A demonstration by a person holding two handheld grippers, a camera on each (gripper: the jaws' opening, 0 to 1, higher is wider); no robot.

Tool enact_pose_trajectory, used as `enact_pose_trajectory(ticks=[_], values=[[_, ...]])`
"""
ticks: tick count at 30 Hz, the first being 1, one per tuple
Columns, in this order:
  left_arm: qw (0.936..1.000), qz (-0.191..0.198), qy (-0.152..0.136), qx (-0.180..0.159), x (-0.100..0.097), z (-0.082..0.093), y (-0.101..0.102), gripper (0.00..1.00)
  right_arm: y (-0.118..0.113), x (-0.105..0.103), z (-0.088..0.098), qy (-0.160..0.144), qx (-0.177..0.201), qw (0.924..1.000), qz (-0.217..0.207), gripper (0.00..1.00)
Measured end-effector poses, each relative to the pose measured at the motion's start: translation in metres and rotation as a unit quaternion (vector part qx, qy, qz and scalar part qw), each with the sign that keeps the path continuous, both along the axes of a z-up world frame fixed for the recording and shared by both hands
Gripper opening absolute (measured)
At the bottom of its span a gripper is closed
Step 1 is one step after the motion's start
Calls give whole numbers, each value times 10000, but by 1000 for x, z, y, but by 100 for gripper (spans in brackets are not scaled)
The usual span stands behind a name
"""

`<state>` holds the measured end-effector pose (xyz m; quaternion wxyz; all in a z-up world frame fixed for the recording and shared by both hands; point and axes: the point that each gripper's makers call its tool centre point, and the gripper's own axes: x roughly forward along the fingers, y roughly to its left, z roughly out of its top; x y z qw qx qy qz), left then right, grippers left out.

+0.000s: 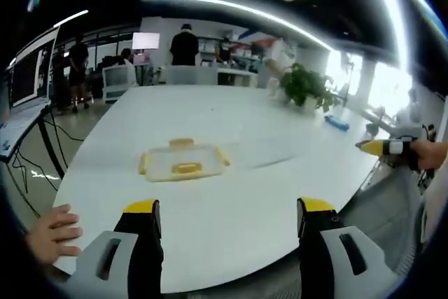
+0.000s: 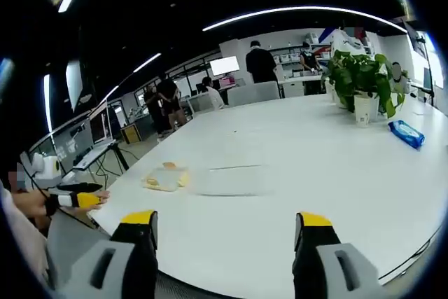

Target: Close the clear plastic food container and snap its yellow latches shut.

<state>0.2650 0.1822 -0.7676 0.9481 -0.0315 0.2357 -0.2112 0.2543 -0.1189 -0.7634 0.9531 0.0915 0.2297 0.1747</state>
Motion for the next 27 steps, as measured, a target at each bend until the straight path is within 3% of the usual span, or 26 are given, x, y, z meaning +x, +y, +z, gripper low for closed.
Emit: enact_pose_trajectory(ticks=[27], values=[[9999,61,62,109,-1,-3,2,75,4,-2,-4,128,-15,9998,144,77]])
